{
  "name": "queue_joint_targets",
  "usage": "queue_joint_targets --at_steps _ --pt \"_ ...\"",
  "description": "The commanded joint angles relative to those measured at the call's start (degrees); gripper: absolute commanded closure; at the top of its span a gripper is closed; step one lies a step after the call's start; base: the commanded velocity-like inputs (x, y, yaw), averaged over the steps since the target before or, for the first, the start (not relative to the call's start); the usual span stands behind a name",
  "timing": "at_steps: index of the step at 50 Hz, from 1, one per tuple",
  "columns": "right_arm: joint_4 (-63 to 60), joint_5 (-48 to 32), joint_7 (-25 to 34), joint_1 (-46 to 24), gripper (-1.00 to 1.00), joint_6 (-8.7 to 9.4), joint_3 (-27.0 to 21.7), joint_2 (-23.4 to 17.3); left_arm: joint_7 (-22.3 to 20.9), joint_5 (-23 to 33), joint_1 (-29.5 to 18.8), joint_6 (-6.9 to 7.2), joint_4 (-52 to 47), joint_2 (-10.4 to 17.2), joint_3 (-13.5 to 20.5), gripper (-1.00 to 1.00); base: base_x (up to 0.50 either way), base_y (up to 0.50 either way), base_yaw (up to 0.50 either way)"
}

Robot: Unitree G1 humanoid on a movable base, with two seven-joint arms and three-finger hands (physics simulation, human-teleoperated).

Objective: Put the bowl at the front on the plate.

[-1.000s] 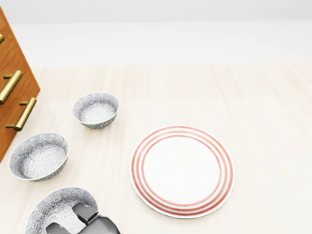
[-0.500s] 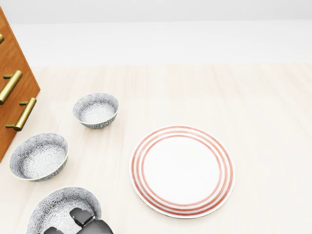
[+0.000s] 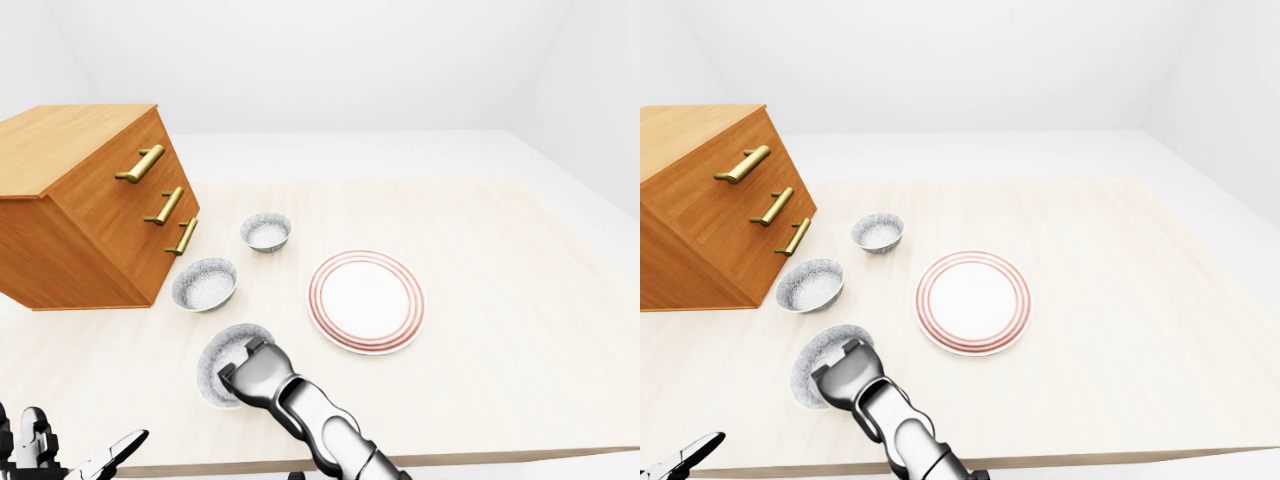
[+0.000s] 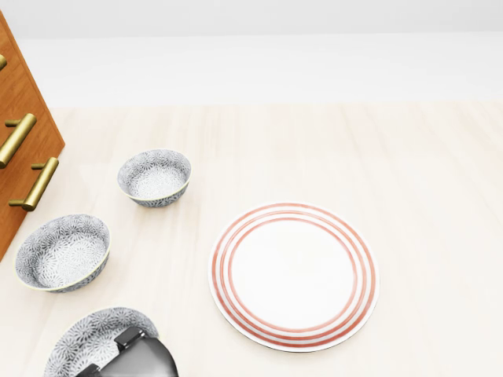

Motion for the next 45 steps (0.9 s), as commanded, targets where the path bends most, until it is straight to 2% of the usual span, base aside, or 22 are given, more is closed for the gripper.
queue_joint_targets --at_steps 1,6,7,8,9,16,23,24,25,26,32,38,40,41,42,45 --pt "2.32 -0.56 3.60 1.41 1.00 0.00 0.62 -0.69 0.05 0.00 -0.17 0.00 0.07 0.11 0.04 -1.00 0.00 0.00 0.00" --pt "-2.78 -0.90 5.66 2.95 1.00 0.00 1.51 -1.71 0.05 -0.04 -0.13 0.00 0.41 0.16 -0.08 -1.00 0.00 0.00 0.00" --pt "12.10 -1.93 -9.59 0.09 1.00 0.00 -1.52 -6.97 0.01 -0.07 -0.09 0.00 0.39 0.14 -0.09 -1.00 0.00 0.00 0.00" --pt "23.02 -4.11 -19.70 -2.98 1.00 0.00 -3.10 -7.55 -0.06 -0.12 0.04 0.00 0.15 0.07 -0.06 -1.00 0.00 0.00 0.00" --pt "25.66 -5.42 -21.85 -3.79 1.00 0.00 -4.17 -6.89 -0.09 -0.06 0.01 0.00 0.25 0.03 -0.07 -1.00 0.00 0.00 0.00" --pt "27.27 -9.88 -26.00 -3.44 1.00 0.00 -7.28 -5.41 0.01 0.12 -0.09 0.00 1.31 0.18 -0.46 -1.00 0.00 0.00 0.00" --pt "26.13 -12.27 -26.18 -2.15 1.00 0.00 -7.37 -4.90 0.14 0.24 -0.02 0.00 1.77 0.28 -0.69 -1.00 0.00 0.00 0.00" --pt "5.91 -10.11 -13.65 3.13 1.00 0.00 -5.97 -5.09 0.14 0.36 -0.01 0.00 1.87 0.27 -0.77 -1.00 0.00 0.00 0.00" --pt "-2.93 -8.78 -7.15 5.12 1.00 0.00 -4.54 -5.22 0.17 0.40 0.00 0.00 1.92 0.28 -0.81 -1.00 0.00 0.00 0.00" --pt "-6.64 -7.33 -4.88 5.85 1.00 0.00 -3.78 -5.96 0.12 0.41 0.11 0.00 1.78 0.24 -0.82 -1.00 0.00 0.00 0.00" --pt "-4.95 -2.22 -9.65 4.77 1.00 0.00 -2.40 -7.46 -0.10 0.53 0.21 0.00 1.66 0.08 -0.76 -1.00 0.00 0.00 0.00" --pt "-9.28 -2.50 -8.94 6.61 1.00 0.00 -1.56 -8.80 -0.06 0.64 0.21 0.00 1.25 0.03 -0.67 -1.00 0.00 0.00 0.00" --pt "-12.38 -2.62 -7.14 7.71 1.00 0.00 -1.06 -9.76 -0.08 0.67 0.22 0.00 1.21 0.01 -0.64 -1.00 0.00 0.00 0.00" --pt "-11.56 -1.12 -4.36 7.06 1.00 0.00 -2.24 -10.17 -0.10 0.70 0.22 0.00 1.20 0.00 -0.62 -1.00 0.00 0.00 0.00" --pt "-19.37 -0.63 4.09 8.62 1.00 0.00 -1.01 -9.34 -0.13 0.74 0.21 0.00 1.23 -0.02 -0.62 -1.00 0.00 0.00 0.00" --pt "-24.26 0.10 8.64 8.96 1.00 0.00 0.21 -10.02 -0.07 0.85 0.17 0.00 1.29 -0.01 -0.64 -1.00 0.00 0.00 0.00"
